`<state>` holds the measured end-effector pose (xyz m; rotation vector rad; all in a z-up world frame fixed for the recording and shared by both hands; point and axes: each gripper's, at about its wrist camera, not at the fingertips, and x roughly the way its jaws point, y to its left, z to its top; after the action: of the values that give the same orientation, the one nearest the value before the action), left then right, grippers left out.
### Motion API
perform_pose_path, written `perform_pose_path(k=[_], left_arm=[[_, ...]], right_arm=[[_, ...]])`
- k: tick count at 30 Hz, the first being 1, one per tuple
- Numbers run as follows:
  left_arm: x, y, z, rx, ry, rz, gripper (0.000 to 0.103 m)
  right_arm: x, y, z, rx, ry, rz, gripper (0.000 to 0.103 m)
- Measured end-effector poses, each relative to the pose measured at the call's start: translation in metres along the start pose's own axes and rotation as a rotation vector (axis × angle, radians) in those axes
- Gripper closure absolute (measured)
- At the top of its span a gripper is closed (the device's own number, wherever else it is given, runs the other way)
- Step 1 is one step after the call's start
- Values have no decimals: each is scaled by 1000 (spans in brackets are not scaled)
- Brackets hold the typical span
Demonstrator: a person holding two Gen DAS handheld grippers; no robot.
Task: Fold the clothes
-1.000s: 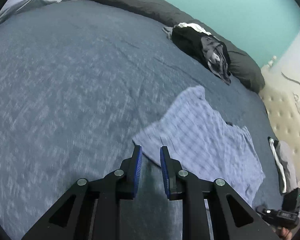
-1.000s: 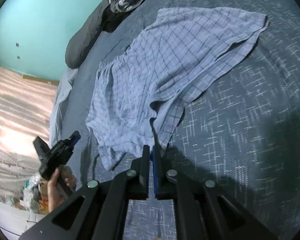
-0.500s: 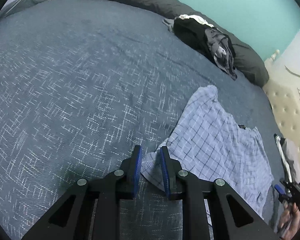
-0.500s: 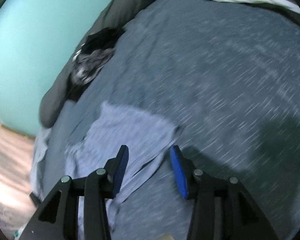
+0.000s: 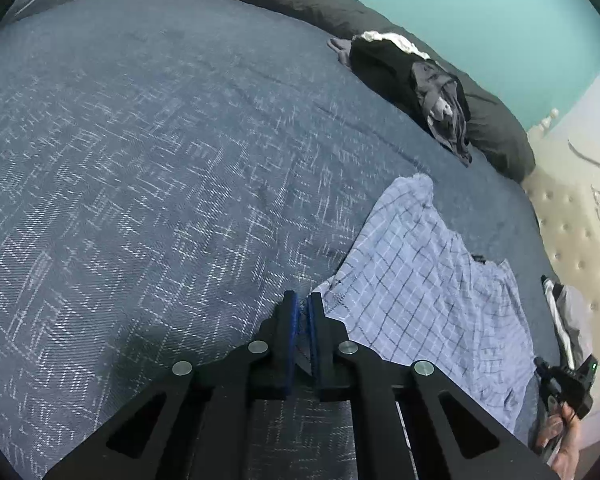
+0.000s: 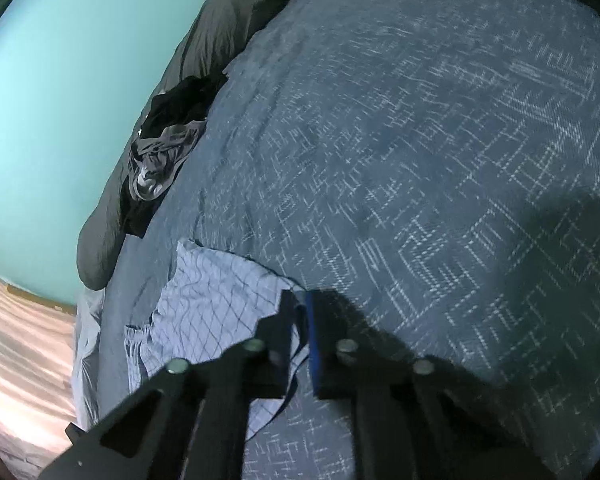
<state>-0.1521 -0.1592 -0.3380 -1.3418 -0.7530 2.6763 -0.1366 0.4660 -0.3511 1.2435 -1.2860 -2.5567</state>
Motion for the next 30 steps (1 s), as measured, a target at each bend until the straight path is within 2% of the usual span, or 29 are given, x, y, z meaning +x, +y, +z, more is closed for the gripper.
perform_pose_path(k=[5,11,16,21,28,30], left_arm=[[-11,6,0,-41,-28,7,99],[-3,18,-1,-92,1,10,99],[5,34,-3,-207,16,-34,99],[8,24,-2,-179,19,-10,98],[9,24,-2,-193,13,-4,98],[9,24,-2,-191,12,0,98]], right_arm=[[-8,-10,2,38,-23,14,101],[-7,-17,0,83,-26,24,101],[-6,-20,-2,103,-24,24,101],[-2,-22,-4,107,-4,21,101],[-5,-25,-4,140,16,13,100],[-8,-24,-3,140,11,-19,100]])
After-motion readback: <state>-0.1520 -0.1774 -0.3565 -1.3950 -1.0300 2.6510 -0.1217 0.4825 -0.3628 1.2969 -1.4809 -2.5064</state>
